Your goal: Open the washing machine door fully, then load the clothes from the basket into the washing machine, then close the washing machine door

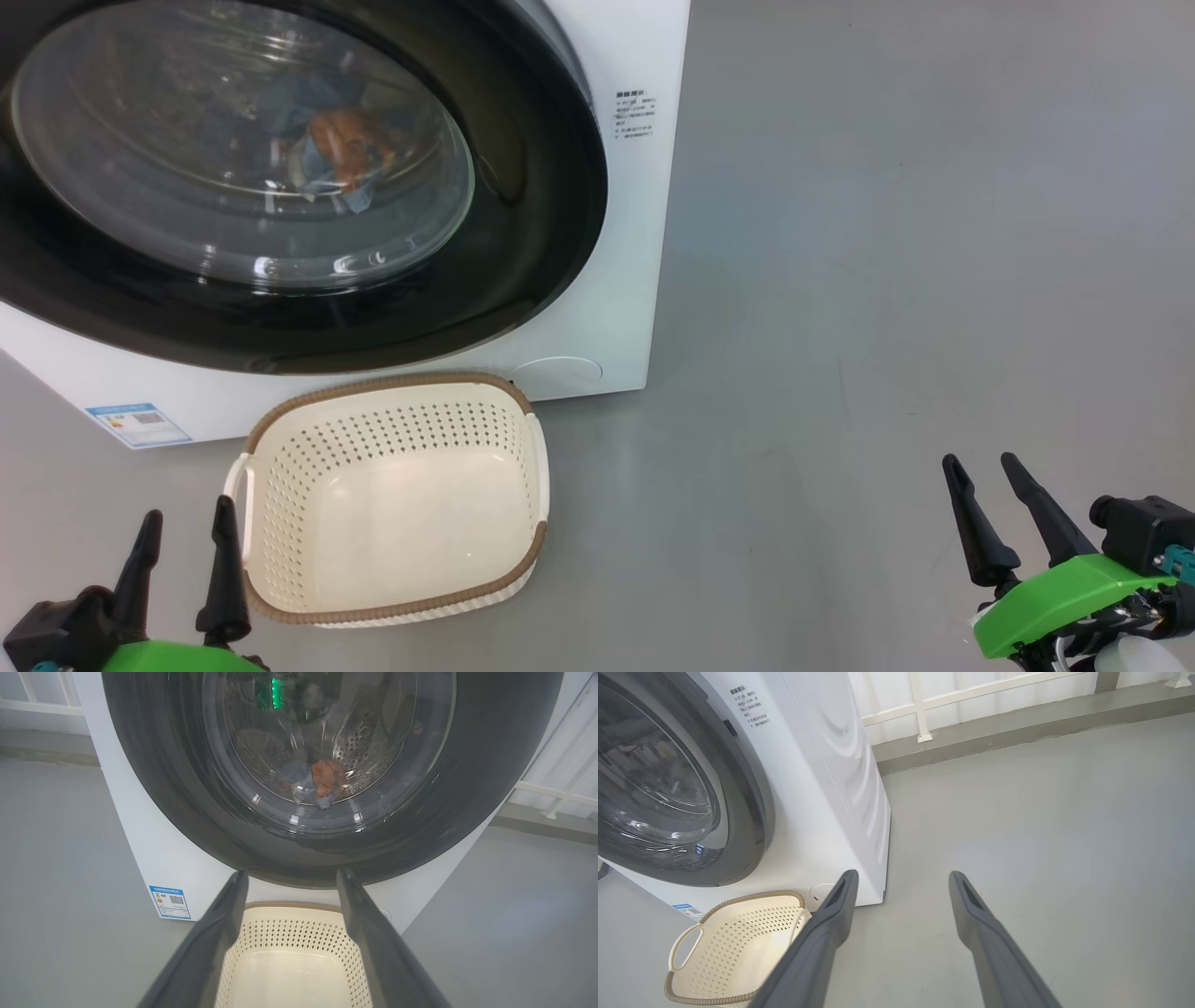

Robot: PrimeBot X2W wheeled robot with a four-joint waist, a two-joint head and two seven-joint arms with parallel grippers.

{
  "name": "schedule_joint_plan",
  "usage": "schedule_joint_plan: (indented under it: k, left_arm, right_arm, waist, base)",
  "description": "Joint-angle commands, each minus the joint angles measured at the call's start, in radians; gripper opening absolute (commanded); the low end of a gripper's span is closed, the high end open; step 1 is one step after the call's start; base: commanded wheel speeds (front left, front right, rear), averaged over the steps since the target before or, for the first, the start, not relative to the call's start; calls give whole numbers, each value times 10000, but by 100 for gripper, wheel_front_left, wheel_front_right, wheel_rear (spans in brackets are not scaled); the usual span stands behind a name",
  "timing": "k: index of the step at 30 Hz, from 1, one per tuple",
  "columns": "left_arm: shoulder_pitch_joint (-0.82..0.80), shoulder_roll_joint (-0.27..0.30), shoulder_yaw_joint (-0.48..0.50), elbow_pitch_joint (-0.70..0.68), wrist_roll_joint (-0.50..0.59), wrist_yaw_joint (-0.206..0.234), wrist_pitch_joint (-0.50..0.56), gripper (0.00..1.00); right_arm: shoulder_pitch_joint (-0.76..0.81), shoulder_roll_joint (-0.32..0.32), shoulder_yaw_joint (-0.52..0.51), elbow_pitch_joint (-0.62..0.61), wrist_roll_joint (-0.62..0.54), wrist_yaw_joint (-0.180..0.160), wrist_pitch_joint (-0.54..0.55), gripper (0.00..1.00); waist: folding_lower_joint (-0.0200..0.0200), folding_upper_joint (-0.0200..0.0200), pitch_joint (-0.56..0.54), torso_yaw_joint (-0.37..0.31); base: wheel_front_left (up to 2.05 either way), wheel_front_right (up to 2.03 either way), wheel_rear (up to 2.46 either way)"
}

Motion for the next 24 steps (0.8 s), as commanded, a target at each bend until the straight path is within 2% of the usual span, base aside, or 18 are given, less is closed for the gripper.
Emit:
schedule_joint_plan:
  k: [1, 23, 24]
  left_arm:
    - [-97, 216, 387, -168, 147, -15, -65, 100]
    - [-124, 157, 507, -168, 178, -15, -65, 100]
    - [1, -23, 127, 19, 88, 0, 0, 0]
  right_arm:
    - [178, -209, 194, -245, -97, 14, -48, 100]
    - [116, -225, 333, -291, -148, 14, -48, 100]
    - [11, -1, 81, -54, -49, 0, 0, 0]
  waist:
    - [0, -1, -6, -2]
    - [0, -1, 76, -15]
    - [0, -1, 76, -15]
  base:
    - [0, 0, 0]
    - [0, 0, 0]
    - [0, 0, 0]
